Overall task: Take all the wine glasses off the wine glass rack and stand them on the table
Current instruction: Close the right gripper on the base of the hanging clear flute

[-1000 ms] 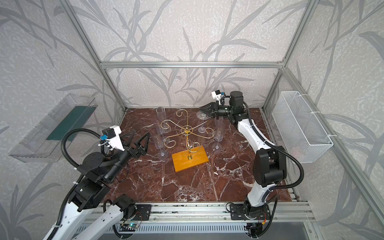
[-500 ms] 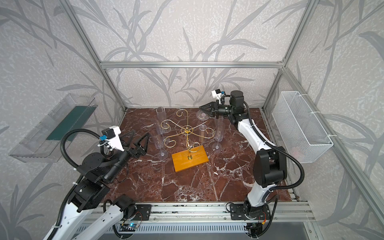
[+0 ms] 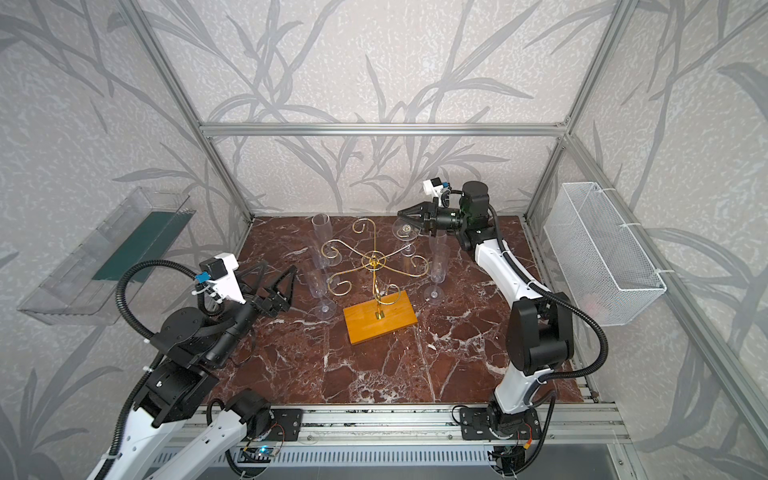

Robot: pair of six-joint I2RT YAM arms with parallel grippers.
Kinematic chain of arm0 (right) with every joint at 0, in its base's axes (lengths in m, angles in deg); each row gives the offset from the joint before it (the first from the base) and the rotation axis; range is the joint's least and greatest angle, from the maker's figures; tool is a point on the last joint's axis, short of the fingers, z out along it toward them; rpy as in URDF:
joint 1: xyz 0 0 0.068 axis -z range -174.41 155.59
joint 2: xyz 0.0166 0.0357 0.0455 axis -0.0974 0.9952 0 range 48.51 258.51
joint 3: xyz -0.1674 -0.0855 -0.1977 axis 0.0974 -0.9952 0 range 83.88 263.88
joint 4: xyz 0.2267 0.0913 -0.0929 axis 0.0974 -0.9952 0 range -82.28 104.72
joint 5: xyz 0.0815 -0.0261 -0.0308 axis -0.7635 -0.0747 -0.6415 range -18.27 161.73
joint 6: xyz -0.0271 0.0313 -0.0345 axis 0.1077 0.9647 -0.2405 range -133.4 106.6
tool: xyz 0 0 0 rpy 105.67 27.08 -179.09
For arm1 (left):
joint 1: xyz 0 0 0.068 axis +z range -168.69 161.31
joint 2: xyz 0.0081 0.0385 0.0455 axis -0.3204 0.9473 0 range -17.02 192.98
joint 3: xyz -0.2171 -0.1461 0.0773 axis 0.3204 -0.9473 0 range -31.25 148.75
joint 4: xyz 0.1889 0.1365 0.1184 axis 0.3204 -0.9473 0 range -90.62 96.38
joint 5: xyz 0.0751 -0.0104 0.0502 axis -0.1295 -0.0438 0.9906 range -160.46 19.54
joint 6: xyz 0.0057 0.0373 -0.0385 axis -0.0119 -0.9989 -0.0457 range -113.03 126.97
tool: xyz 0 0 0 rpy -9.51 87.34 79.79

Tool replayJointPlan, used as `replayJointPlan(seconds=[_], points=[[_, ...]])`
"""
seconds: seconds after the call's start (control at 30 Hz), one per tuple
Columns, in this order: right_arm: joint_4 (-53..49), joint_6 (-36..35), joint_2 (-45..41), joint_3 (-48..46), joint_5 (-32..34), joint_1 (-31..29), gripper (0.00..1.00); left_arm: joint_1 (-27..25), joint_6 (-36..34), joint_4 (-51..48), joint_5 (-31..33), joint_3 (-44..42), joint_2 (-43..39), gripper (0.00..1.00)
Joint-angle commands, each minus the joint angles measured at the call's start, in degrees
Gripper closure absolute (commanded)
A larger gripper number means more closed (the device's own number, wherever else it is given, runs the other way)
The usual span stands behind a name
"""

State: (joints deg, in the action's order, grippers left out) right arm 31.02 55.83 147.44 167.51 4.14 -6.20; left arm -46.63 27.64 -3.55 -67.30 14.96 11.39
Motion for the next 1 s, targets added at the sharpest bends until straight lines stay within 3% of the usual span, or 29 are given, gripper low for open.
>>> replayJointPlan(seconds=[0.0, 0.6, 0.97], points=[[4.2, 3.5, -2.8, 0.1, -1.2, 0.0, 1.0, 0.4, 1.0, -0.7, 1.1, -0.5, -0.6, 0.04], [3.7, 5.5, -6.6, -1.0, -1.3, 0.3, 1.0, 0.4, 0.6, -1.6, 1.2, -0.2, -0.9, 0.04], [-1.2, 2.2, -8.7, -1.6, -0.1, 1.2, 1.0, 0.4, 0.6, -1.6, 0.2, -0.2, -1.0, 0.04]])
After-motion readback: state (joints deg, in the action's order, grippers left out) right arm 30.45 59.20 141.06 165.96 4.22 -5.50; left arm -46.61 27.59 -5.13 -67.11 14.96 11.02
